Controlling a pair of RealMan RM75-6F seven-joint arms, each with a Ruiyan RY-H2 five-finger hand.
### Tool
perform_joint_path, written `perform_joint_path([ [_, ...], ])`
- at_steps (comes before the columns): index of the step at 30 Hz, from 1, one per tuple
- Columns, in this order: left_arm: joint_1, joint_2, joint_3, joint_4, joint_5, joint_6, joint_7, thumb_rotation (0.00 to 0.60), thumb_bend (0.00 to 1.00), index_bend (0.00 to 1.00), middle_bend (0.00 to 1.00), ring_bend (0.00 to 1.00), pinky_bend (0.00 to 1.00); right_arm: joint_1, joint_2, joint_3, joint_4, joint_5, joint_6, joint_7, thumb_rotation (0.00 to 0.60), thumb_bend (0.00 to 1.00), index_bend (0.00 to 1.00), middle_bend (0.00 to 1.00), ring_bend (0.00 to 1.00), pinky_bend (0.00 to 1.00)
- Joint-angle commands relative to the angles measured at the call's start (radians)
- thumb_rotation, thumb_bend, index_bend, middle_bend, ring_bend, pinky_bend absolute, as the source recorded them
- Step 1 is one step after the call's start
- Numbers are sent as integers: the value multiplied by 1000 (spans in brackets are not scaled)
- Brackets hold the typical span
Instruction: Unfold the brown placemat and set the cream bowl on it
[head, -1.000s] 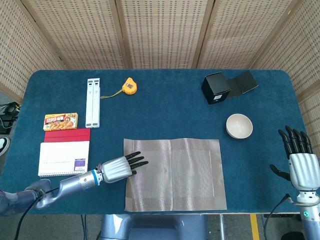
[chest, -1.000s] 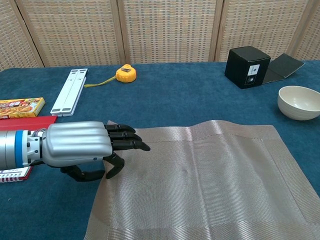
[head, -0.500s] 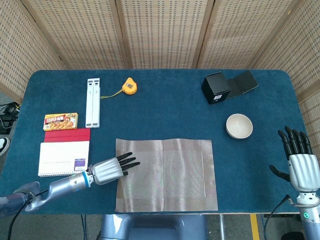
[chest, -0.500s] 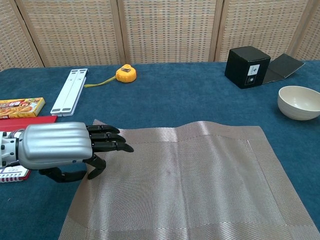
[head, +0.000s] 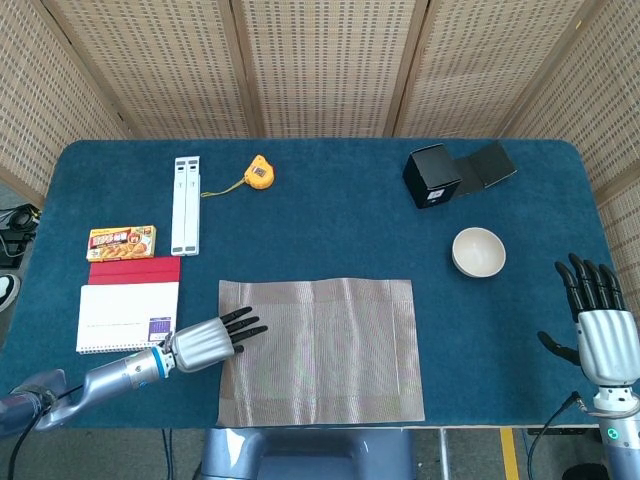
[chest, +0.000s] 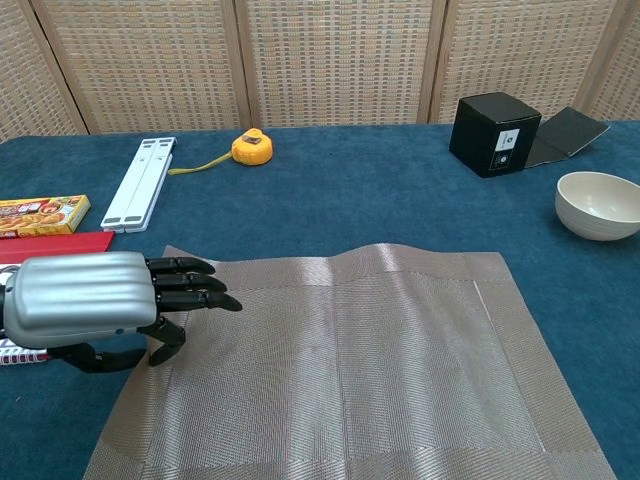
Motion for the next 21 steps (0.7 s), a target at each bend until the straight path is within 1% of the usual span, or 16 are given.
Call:
perform_joint_path([
  [1,1,-3,0,6,6,1,-3,600,460,679,0,0,0,0,0,-1,-1,-1,0,-2,600,0,0,0,0,0],
  [2,1,-3,0,7,7,-1,-6,600,325,543,0,0,0,-1,0,-1,-1,-1,0,-2,600,0,0,0,0,0],
  [3,-1,-1,1,6,8,-5,-10,600,219,428,0,0,0,0,0,-1,-1,-2,0,-3,600,0,0,0,0,0],
  [4,-2,2,1,6,10,-6,-12,600,100,272,0,0,0,0,0,-1,-1,-2,0,-3,600,0,0,0,0,0],
  [5,-3,5,1,5,11,-5,-15,600,16,122,0,0,0,0,0,-1,-1,-2,-1,-3,600,0,0,0,0,0],
  [6,-4,10,0,4,12,-2,-21,600,0,35,0,0,0,0,0,-1,-1,-2,-1,-3,600,0,0,0,0,0],
  [7,-4,18,-1,2,13,4,-30,600,0,6,0,0,0,0,0,-1,-1,-1,-1,-3,600,0,0,0,0,0],
  [9,-3,31,-3,0,16,20,-36,600,0,0,0,0,0,0,0,-1,0,-1,-2,-3,600,0,0,0,0,0],
  [12,5,66,-14,-7,20,77,-57,600,0,0,0,0,0,0,1,0,0,1,-4,-3,600,0,0,0,0,0],
  [14,16,92,-32,-12,14,132,-74,600,0,0,0,0,0,1,0,0,1,4,-9,-4,600,0,0,0,0,0],
  [15,23,102,-45,-16,6,155,-78,600,0,0,0,0,0,2,0,0,1,6,-11,-6,600,0,0,0,0,0],
  [18,50,139,-113,-46,-61,219,-91,600,0,0,0,0,0,4,-3,-1,4,14,-23,-13,600,0,0,0,0,0],
  [21,69,170,-165,-86,-133,229,-94,600,0,0,0,0,0,8,-7,-1,9,21,-36,-21,600,0,0,0,0,0],
])
